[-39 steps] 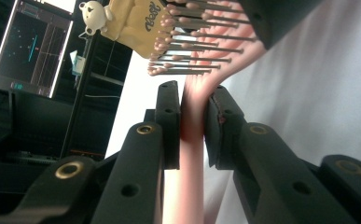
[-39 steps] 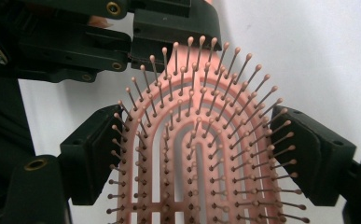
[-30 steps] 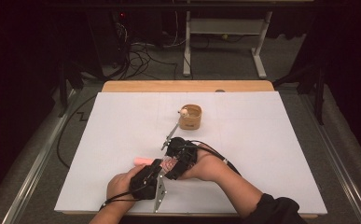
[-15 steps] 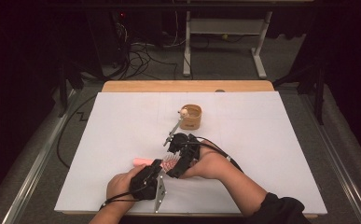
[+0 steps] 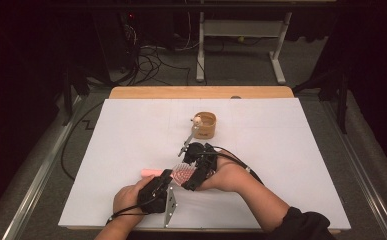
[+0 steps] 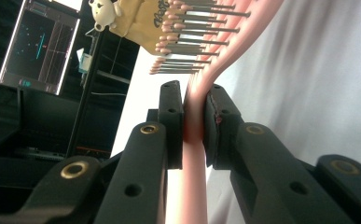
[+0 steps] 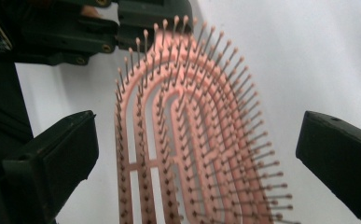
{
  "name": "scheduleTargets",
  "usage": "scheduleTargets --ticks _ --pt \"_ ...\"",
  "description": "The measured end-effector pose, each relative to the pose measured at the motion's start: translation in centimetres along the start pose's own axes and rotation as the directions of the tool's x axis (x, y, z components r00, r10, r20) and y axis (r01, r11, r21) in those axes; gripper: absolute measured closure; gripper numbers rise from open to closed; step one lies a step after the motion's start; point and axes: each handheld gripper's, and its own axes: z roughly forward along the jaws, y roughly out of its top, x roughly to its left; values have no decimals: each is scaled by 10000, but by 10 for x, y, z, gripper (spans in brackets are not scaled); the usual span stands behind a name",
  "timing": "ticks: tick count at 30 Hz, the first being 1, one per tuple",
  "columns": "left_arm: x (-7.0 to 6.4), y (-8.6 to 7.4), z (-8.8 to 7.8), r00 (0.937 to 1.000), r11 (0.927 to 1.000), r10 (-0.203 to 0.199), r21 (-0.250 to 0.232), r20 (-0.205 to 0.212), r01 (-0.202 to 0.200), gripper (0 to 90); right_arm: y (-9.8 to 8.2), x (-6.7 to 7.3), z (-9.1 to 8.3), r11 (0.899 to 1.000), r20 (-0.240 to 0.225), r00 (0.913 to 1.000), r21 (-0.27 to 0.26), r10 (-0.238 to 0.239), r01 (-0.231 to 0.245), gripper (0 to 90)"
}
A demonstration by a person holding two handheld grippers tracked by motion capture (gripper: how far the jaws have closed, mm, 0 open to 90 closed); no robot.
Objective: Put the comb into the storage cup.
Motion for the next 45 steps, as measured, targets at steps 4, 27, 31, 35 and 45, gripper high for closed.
scheduleTargets --ticks 4,27,31,35,45 --pt "0 -1 0 10000 10000 -43 6 -14 43 798 -3 0 -2 10000 -20 10000 13 -26 26 0" --pt "4 -6 0 9997 9996 -186 186 -164 189 798 -23 -4 -19 9998 246 9997 -205 9 -4 0" --pt "5 -6 0 9996 9995 -217 221 -187 221 798 -28 -4 -25 9996 411 9992 -266 -22 33 0" --pt "6 -7 0 9993 9993 -268 264 -245 274 799 -35 -6 -31 9992 540 9985 -406 67 -45 0" --pt "10 -8 -2 9975 9979 -593 227 -394 602 799 -56 -11 -40 9987 838 9961 -452 290 -253 0"
